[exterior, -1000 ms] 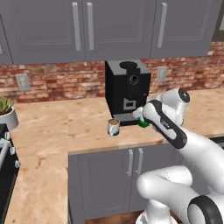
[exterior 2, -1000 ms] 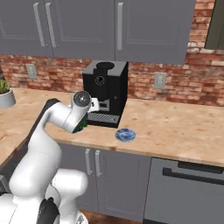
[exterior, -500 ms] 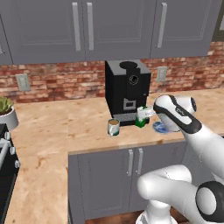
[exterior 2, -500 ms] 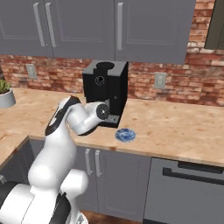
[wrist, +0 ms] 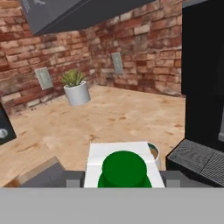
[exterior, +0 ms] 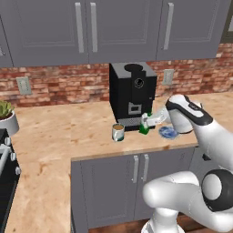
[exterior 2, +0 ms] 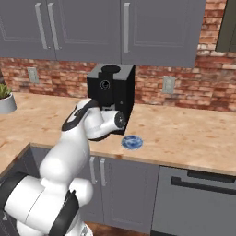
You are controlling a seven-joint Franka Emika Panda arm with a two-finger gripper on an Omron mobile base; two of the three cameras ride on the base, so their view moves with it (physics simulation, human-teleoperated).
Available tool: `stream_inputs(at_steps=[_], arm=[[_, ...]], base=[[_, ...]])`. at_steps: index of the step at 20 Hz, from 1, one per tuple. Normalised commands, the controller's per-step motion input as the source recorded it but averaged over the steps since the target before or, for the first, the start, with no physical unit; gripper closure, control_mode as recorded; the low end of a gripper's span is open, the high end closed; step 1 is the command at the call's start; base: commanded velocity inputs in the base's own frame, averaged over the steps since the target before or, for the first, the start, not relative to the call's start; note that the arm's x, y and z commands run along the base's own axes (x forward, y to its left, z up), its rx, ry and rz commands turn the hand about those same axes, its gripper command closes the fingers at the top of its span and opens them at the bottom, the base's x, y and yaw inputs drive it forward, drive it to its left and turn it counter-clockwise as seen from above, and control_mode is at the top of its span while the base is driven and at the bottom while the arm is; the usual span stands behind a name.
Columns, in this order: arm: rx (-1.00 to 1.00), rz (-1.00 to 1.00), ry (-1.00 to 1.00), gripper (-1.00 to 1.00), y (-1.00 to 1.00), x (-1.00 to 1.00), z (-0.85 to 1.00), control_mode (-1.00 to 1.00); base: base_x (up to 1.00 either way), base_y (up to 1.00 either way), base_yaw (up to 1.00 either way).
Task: Take a sugar cube from the saucer and place it inside the coffee. Then, grab milk from the fridge and place it next to the coffee on the counter to sweeten the coffee.
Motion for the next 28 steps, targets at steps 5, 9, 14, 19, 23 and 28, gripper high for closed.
stream_inputs(at_steps=[5,9,14,19,23,28], arm=[[-0.17,0.00,-0.05,1.00,0.06,0.09,-0.08,-1.00],[-0.07,0.00,-0.02,1.00,0.00,0.19,-0.35,-1.00],[0.01,0.00,0.00,1.00,0.00,0.37,-0.42,-1.00],[0.00,0.00,-0.01,1.00,0.00,0.34,-0.28,-1.00],[0.00,0.00,-0.01,1.00,0.00,0.27,-0.25,-1.00],[0.00,0.00,0.00,1.00,0.00,0.34,-0.28,-1.00]], base=[[0.00,0.00,0.00],[0.00,0.00,0.00],[0.00,0.00,0.00],[0.00,0.00,0.00],[0.00,0.00,0.00],[0.00,0.00,0.00]])
